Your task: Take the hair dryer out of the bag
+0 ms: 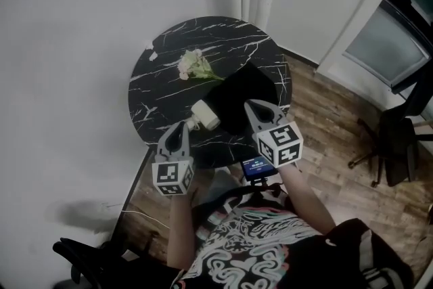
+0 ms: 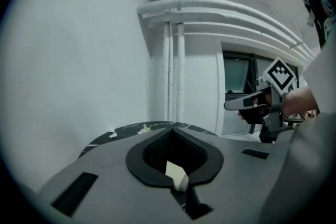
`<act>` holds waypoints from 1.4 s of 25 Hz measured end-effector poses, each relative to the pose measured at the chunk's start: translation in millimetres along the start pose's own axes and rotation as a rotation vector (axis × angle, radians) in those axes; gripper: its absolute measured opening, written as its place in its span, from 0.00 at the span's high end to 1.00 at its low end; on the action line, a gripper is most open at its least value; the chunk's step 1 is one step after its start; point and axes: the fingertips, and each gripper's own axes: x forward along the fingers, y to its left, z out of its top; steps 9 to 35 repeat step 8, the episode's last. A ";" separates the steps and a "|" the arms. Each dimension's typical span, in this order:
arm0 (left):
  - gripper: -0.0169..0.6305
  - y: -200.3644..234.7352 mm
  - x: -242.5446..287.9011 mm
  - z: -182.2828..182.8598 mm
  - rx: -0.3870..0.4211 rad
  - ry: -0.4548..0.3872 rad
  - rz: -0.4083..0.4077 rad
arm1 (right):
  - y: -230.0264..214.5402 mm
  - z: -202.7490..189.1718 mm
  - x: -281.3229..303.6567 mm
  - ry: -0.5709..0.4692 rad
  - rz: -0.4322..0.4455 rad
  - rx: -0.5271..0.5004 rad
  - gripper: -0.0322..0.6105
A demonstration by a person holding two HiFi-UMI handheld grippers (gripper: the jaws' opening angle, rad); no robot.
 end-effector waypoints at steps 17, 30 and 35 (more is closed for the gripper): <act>0.95 -12.6 12.6 3.4 0.069 0.010 -0.012 | -6.4 -3.7 -1.0 0.018 -0.008 0.000 0.92; 0.95 -12.6 12.6 3.4 0.069 0.010 -0.012 | -6.4 -3.7 -1.0 0.018 -0.008 0.000 0.92; 0.95 -12.6 12.6 3.4 0.069 0.010 -0.012 | -6.4 -3.7 -1.0 0.018 -0.008 0.000 0.92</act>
